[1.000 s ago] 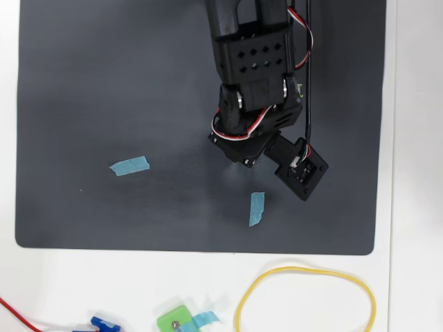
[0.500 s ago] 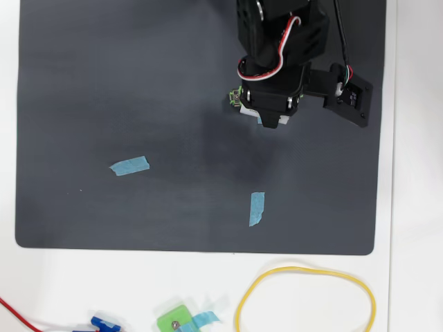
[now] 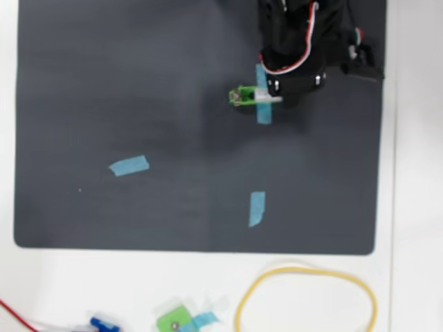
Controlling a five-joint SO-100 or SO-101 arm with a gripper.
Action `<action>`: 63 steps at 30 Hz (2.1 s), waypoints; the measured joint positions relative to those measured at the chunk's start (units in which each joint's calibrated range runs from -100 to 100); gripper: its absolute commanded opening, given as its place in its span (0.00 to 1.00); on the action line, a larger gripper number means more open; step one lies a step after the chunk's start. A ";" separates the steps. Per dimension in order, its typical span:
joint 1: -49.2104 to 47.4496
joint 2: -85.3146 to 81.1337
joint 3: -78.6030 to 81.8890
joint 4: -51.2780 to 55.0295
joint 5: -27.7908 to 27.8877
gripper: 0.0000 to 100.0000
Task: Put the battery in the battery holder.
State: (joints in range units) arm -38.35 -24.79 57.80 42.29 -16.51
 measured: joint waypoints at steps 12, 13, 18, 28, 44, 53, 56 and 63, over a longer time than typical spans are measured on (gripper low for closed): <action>1.68 1.61 -0.27 0.00 1.09 0.00; 2.13 1.61 -0.27 0.00 1.09 0.00; 3.03 1.61 -0.27 0.00 1.09 0.00; 3.03 1.61 -0.27 0.00 2.02 0.00; 3.03 2.63 -0.27 0.00 2.49 0.00; 3.03 2.63 -0.27 0.00 2.49 0.00; 3.03 2.63 -0.27 0.00 2.49 0.00; 3.03 2.72 -0.27 0.00 2.49 0.00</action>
State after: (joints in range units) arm -35.32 -22.07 57.53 42.29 -14.02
